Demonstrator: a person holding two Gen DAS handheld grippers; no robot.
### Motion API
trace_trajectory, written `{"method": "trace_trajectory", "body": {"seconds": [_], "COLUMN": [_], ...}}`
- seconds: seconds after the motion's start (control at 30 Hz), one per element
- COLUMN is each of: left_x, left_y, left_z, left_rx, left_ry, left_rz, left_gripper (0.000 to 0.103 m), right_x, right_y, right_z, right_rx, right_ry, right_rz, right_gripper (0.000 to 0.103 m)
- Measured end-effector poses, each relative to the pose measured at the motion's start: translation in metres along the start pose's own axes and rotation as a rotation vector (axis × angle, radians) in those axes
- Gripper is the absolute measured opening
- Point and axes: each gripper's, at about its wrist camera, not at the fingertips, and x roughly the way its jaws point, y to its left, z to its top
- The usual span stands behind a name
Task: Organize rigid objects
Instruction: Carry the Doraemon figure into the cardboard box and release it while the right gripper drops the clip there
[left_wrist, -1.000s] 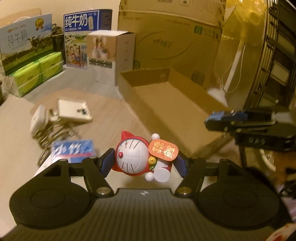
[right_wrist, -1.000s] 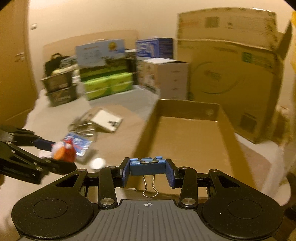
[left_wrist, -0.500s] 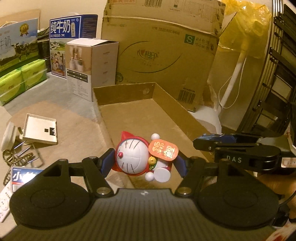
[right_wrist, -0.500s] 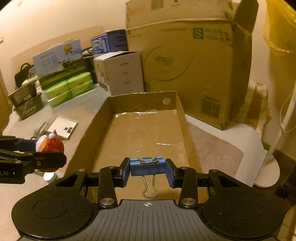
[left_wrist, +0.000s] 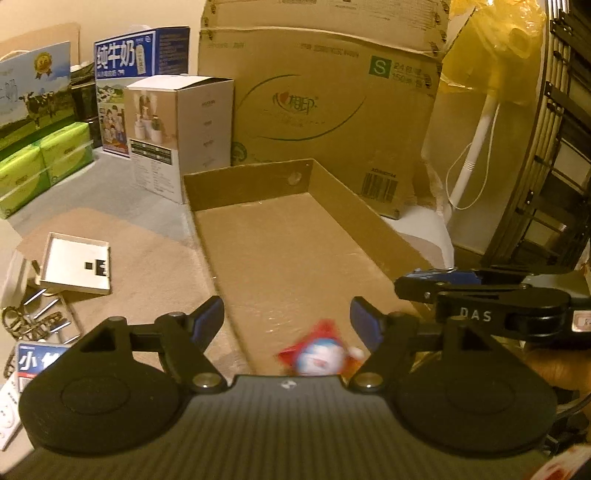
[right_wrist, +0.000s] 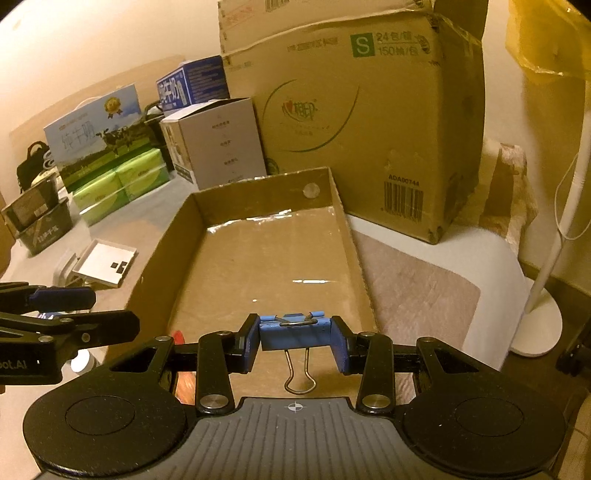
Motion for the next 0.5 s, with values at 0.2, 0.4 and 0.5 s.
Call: {"method": "trace_trajectory", "body": {"seconds": [0.2,0.4,0.5], "left_x": [-0.012,-0.027,-0.037], "left_y": [0.012,0.028,0.042], "left_z": [-0.002,-0.007,-0.011], "left_rx": [-0.01,-0.027,-0.051], "left_ry": [-0.003,-0.019,-0.024], "left_rz": [0.015,0.042,0.063], "left_gripper": [0.072,0.072,0.072], "right_x": [-0.001,-0.003,-0.005], "right_y": [0.007,0.014,0.017], "right_z": [-0.001,0.002,0.004], "right_rx": [-0.003,0.002,0.011], "right_ry": [0.002,-0.003,-0.019], "right_rz": [0.01,0.028,0.047], "right_gripper": [0.04,0.04,0.057]}}
